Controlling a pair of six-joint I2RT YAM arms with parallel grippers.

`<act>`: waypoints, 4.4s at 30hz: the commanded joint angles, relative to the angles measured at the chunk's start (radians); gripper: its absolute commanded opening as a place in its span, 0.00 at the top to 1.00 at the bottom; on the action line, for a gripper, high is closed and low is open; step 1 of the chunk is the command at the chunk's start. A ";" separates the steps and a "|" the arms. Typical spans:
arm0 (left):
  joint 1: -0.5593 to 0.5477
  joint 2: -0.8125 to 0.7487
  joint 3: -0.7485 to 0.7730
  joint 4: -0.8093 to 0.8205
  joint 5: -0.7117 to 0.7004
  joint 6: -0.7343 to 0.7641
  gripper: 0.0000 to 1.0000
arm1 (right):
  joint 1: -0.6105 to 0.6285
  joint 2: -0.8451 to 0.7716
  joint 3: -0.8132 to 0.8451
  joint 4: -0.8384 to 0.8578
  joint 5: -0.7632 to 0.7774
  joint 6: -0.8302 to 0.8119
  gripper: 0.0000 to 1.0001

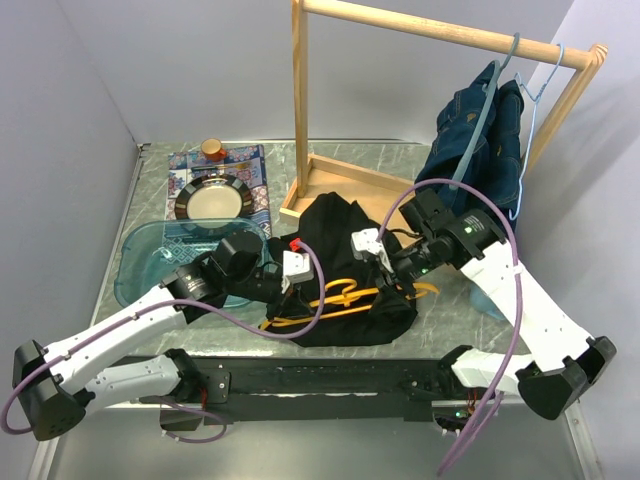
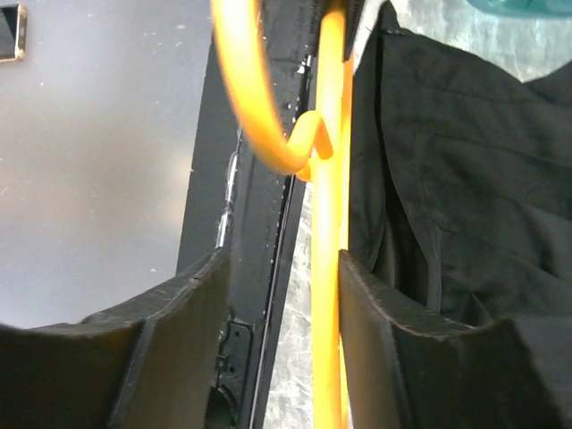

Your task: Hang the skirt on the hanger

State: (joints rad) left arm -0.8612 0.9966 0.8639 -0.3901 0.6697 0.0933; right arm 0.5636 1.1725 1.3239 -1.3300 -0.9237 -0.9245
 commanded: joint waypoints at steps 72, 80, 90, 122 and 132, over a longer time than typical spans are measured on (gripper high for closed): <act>-0.093 0.185 0.076 -0.277 -0.857 -0.759 0.99 | -0.220 -0.304 -0.158 -0.112 0.114 0.015 1.00; -0.088 0.166 0.187 -0.305 -0.855 -0.731 0.99 | -0.199 -0.274 -0.103 -0.115 0.103 0.016 1.00; -0.052 0.185 0.263 -0.286 -0.796 -0.713 0.99 | -0.176 -0.281 -0.097 -0.112 0.158 0.046 1.00; 0.028 0.307 0.511 0.140 -0.401 -1.003 0.99 | -0.090 -0.260 -0.136 0.479 0.371 0.590 1.00; 0.054 0.264 0.322 0.246 -0.289 -1.031 0.45 | -0.200 -0.353 -0.331 0.798 0.312 0.762 1.00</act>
State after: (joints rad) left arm -0.8246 1.3113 1.2186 -0.2203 0.2981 -0.9531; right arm 0.3874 0.8398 1.0233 -0.7467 -0.5766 -0.2413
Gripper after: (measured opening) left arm 0.307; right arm 0.168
